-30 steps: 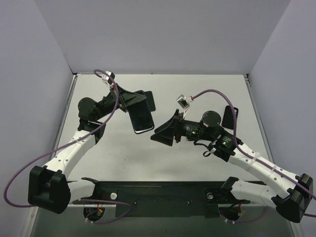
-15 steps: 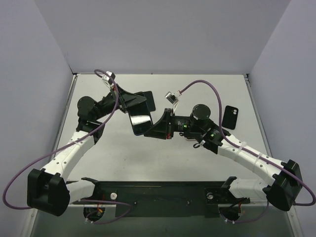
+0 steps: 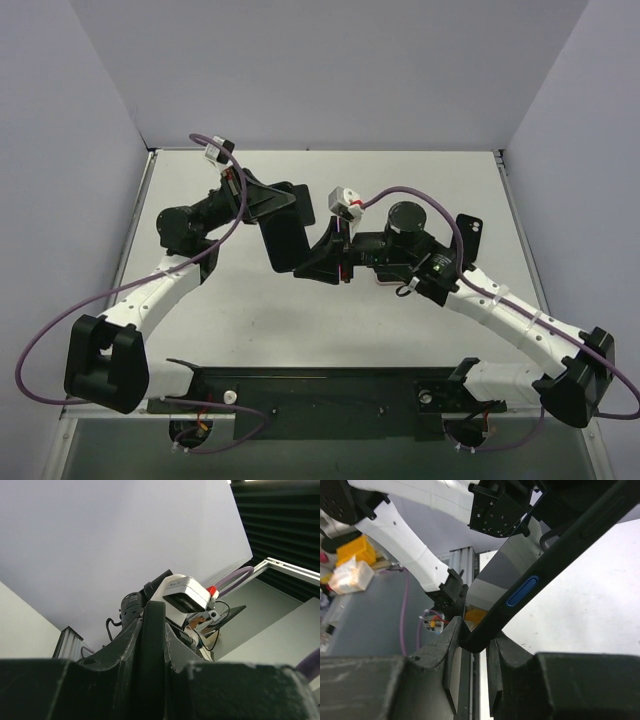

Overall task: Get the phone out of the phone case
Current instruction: Remove the phone case from the phone.

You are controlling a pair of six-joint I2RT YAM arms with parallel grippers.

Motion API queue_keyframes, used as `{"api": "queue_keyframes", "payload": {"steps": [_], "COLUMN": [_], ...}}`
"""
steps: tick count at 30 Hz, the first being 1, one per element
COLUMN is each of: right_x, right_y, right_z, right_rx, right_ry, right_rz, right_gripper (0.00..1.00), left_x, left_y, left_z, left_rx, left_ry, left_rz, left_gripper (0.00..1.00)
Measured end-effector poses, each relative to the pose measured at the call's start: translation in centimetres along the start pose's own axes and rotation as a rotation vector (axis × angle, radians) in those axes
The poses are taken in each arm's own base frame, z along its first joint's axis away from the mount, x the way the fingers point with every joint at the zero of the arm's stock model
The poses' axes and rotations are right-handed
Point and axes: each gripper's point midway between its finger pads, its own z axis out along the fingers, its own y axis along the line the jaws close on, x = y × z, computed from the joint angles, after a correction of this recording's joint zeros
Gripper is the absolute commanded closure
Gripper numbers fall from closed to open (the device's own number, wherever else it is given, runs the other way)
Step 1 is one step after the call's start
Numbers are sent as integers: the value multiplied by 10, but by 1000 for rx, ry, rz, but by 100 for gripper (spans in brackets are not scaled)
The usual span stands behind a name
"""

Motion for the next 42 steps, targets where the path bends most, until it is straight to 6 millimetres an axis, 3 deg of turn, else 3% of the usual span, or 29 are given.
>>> {"api": "queue_keyframes", "payload": {"steps": [7, 17, 23, 28, 30, 31, 33, 34, 36, 39, 42], "right_x": [-8, -4, 4, 4, 7, 10, 19, 25, 33, 46, 41], "right_y": [4, 34, 35, 32, 22, 14, -3, -13, -25, -39, -45], "right_z": [-1, -5, -5, -2, -2, -2, -4, -6, -9, -18, -28], "right_rx": [-28, -115, -134, -138, -109, -85, -14, 30, 109, 256, 372], "right_ry": [116, 251, 287, 244, 217, 205, 195, 189, 158, 119, 68], "right_rz": [-198, -330, -296, -168, -67, -13, 92, 139, 198, 295, 376], "right_gripper": [100, 100, 100, 100, 82, 62, 43, 27, 16, 15, 15], "left_x": [4, 31, 39, 36, 32, 30, 28, 28, 25, 10, -12], "left_y": [-22, -41, -41, -41, -39, -36, -29, -25, -15, 6, 21], "left_z": [1, 9, 12, 13, 15, 16, 17, 17, 12, 0, -14], "left_rx": [81, 134, 128, 130, 130, 128, 115, 105, 72, -16, -98], "left_ry": [-2, 74, 101, 88, 72, 66, 59, 59, 50, -26, -136], "left_rz": [65, -29, -85, -93, -91, -90, -86, -82, -81, -91, -78], "left_gripper": [100, 100, 100, 100, 100, 100, 100, 100, 100, 100, 100]}}
